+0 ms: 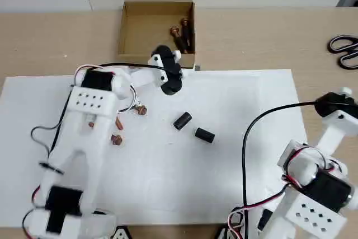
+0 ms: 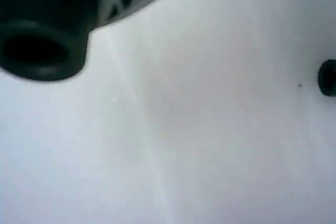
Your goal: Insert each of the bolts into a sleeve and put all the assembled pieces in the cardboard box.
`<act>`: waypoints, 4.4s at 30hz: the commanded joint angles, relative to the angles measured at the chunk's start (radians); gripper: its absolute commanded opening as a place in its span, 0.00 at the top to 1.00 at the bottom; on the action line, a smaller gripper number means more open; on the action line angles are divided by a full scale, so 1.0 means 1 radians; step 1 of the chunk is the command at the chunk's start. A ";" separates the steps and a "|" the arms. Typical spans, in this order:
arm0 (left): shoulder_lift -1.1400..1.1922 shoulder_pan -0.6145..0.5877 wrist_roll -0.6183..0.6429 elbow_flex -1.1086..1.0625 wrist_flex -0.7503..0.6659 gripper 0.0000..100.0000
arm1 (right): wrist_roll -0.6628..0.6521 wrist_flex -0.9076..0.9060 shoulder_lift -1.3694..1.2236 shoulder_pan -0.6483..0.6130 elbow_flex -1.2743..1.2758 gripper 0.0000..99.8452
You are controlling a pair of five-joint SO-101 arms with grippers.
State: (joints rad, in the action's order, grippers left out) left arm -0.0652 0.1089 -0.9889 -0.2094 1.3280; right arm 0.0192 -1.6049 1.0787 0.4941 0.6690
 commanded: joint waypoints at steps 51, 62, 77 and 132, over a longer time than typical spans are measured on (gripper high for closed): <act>0.698 -0.031 -0.451 0.862 0.423 0.92 | -0.006 0.039 0.007 0.002 0.011 1.00; 0.672 -0.012 -0.451 0.745 0.423 0.92 | -0.006 0.039 0.007 0.002 0.011 1.00; 0.815 -0.005 -0.460 0.750 0.365 0.95 | -0.006 0.039 0.007 0.002 0.011 1.00; 0.551 0.055 -0.555 0.616 0.425 0.95 | -0.006 0.082 0.015 0.001 0.061 1.00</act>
State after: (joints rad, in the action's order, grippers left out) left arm 0.5808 0.1550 -1.3449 0.3721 1.7254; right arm 0.0192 -1.5420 1.0787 0.4941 0.7365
